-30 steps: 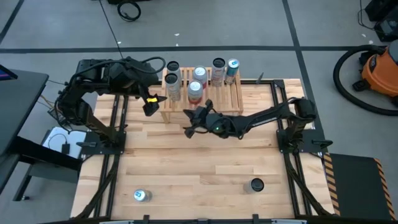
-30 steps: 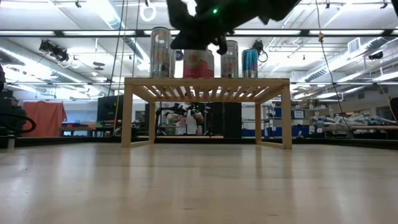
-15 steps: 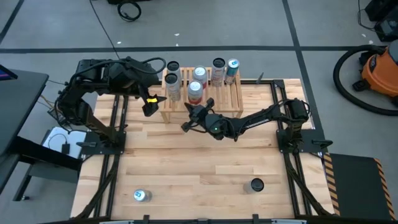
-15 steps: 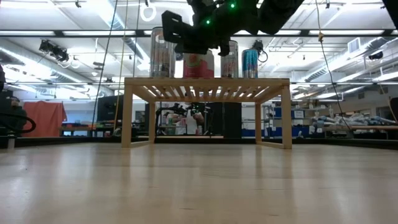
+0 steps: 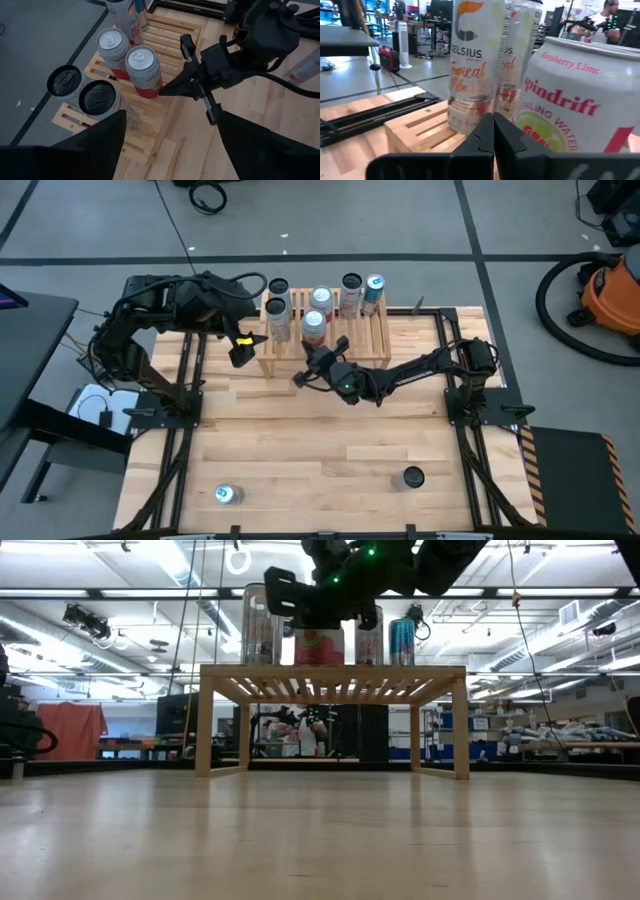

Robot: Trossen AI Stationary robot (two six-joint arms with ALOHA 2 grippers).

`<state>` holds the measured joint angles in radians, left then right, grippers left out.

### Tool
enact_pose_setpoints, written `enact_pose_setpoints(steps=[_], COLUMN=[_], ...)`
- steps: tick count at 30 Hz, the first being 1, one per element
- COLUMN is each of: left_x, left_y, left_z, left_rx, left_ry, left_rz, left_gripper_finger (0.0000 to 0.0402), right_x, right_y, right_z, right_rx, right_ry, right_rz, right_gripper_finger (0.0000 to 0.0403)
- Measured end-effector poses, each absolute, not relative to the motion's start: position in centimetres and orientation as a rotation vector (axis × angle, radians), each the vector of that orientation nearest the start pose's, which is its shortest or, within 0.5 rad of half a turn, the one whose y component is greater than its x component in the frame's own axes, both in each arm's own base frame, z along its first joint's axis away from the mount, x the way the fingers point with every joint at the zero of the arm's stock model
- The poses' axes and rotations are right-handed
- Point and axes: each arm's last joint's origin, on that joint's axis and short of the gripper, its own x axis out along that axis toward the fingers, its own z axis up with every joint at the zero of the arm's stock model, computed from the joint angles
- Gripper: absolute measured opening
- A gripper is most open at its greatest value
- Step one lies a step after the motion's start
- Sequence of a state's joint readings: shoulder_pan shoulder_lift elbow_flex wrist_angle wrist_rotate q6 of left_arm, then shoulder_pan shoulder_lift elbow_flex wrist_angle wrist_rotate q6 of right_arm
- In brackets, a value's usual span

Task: Place canned beverage on shelf
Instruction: Put the pink white soda can on the shelf aligned with the other pink white soda can

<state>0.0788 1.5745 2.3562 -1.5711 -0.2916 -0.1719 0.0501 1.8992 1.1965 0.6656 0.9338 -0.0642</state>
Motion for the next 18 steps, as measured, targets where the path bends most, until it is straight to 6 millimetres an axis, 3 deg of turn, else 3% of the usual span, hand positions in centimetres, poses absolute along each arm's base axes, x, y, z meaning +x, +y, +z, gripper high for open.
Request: enact_pose_setpoints(steps=[18], left_x=[21.85], left_y=[2.56], left_z=[51.49], left_rx=[-0.078], left_ry=[0.756], left_rz=[0.417], left_gripper_finger=[0.0315], right_x=[41.22], right_y=[-0.5], right_z=[23.7], right_rx=[-0.149], right_ry=[0.113], right_rz=[-1.056], right_gripper_finger=[0.0004])
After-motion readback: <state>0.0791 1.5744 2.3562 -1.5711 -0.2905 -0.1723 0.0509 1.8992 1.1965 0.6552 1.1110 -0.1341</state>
